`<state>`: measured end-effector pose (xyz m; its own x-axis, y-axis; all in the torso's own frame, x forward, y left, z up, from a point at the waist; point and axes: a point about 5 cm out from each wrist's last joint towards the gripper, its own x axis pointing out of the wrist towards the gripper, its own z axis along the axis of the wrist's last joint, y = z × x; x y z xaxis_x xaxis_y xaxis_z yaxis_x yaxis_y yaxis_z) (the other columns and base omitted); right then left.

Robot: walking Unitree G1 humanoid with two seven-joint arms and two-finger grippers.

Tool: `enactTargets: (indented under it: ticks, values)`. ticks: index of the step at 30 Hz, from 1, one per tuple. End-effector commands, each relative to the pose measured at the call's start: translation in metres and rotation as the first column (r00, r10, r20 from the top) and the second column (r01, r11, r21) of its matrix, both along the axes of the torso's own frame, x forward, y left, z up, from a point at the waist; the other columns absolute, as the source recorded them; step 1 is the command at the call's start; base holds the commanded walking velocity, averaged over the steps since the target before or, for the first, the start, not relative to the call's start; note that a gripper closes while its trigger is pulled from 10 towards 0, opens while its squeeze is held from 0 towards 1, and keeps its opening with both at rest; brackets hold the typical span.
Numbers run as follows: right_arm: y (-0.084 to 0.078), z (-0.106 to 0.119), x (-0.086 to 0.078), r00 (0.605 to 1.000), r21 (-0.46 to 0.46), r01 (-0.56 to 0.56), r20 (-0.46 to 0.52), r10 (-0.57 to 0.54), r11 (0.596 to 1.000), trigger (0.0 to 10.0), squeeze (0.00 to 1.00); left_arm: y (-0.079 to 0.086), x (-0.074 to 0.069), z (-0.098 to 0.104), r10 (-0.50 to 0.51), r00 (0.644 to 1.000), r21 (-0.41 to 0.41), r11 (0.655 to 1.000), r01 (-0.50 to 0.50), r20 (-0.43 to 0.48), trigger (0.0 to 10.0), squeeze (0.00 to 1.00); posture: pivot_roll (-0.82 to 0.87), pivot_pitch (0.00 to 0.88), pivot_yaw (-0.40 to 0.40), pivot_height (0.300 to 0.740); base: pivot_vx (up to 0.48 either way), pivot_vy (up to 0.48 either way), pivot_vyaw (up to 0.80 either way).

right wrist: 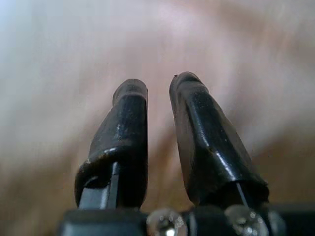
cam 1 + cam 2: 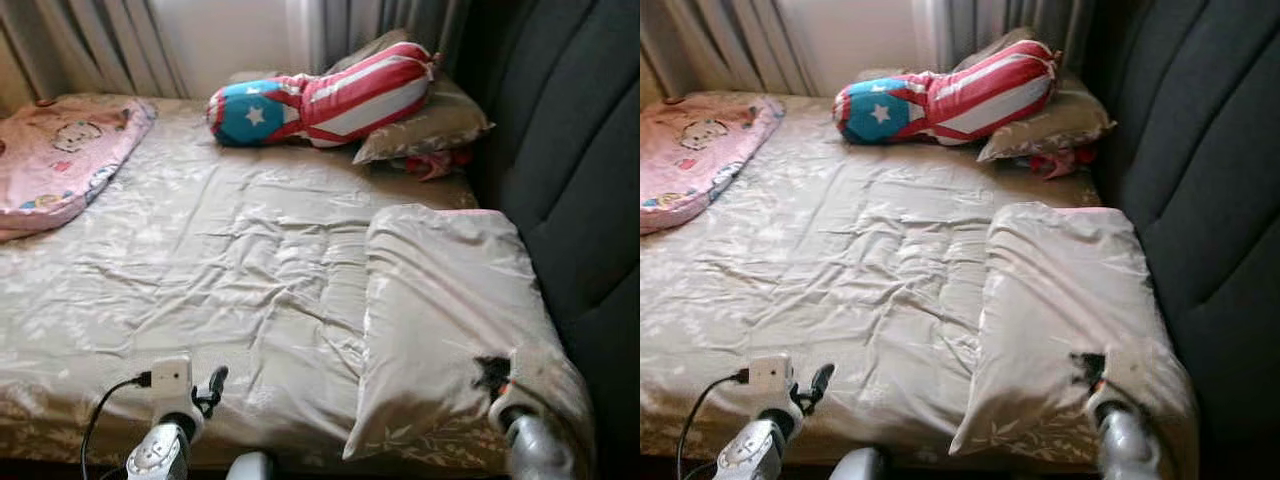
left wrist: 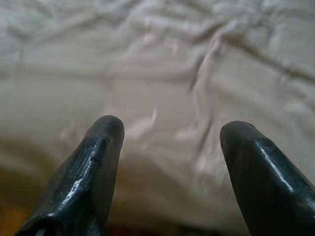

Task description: Clean up the room

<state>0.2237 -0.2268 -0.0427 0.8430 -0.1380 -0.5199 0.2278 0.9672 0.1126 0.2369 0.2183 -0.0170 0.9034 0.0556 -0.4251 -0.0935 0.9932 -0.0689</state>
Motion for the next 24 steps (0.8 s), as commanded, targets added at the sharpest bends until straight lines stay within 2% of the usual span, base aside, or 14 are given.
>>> enactTargets:
  ticks: [1, 3, 7, 9, 12, 14, 18, 24]
  values:
    - [0.004, -0.013, -0.016, 0.996, 0.047, 0.053, -0.071, -0.050, 0.997, 10.0, 0.00, -0.006, -0.001, -0.008, -0.052, 0.997, 0.007, 0.999, 0.053, -0.053, 10.0, 0.00, 0.02, 0.000, -0.025, 0.678, 0.000, 0.000, 0.00]
    - [0.012, -0.021, -0.025, 0.992, 0.071, 0.052, -0.118, -0.043, 0.996, 10.0, 0.00, -0.009, -0.004, -0.017, -0.070, 0.992, -0.001, 0.998, 0.070, -0.105, 10.0, 0.00, 0.02, 0.000, -0.020, 0.693, 0.000, 0.000, 0.00]
    - [0.020, -0.028, -0.033, 0.987, 0.096, 0.044, -0.160, -0.028, 0.994, 10.0, 0.00, -0.005, -0.012, -0.028, -0.077, 0.981, 0.007, 0.997, 0.079, -0.179, 10.0, 0.00, 0.01, 0.000, -0.013, 0.713, 0.000, 0.000, 0.00]
    - [0.024, -0.030, -0.035, 0.984, 0.111, 0.035, -0.176, -0.015, 0.993, 10.0, 0.00, 0.005, -0.022, -0.036, -0.024, 0.970, 0.002, 1.000, 0.025, -0.240, 10.0, 0.00, 0.01, 0.000, -0.016, 0.733, 0.000, 0.000, 0.00]
    - [0.029, -0.034, -0.039, 0.977, 0.103, -0.029, -0.209, 0.050, 0.994, 10.0, 0.00, 0.010, -0.033, -0.043, 0.008, 0.954, 0.012, 1.000, -0.005, -0.300, 10.0, 0.00, 0.02, 0.000, -0.019, 0.740, 0.000, 0.000, 0.00]
    - [0.028, -0.038, -0.045, 0.968, 0.102, 0.007, -0.251, 0.019, 0.995, 10.0, 0.00, 0.013, -0.045, -0.051, 0.012, 0.932, 0.024, 1.000, -0.003, -0.363, 10.0, 0.00, 0.01, 0.000, -0.016, 0.740, 0.000, 0.000, 0.00]
    - [0.026, -0.040, -0.049, 0.961, 0.099, 0.026, -0.277, 0.003, 0.995, 10.0, 0.00, 0.012, -0.055, -0.056, -0.001, 0.914, 0.037, 0.999, 0.018, -0.406, 10.0, 0.00, 0.01, 0.000, -0.013, 0.740, 0.000, 0.000, 0.00]
    - [0.029, -0.045, -0.057, 0.942, 0.091, 0.037, -0.336, -0.005, 0.995, 10.0, 0.00, 0.024, -0.068, -0.061, 0.067, 0.890, 0.069, 0.997, -0.040, -0.452, 10.0, 0.00, -0.01, 0.000, 0.009, 0.740, 0.000, 0.000, 0.00]
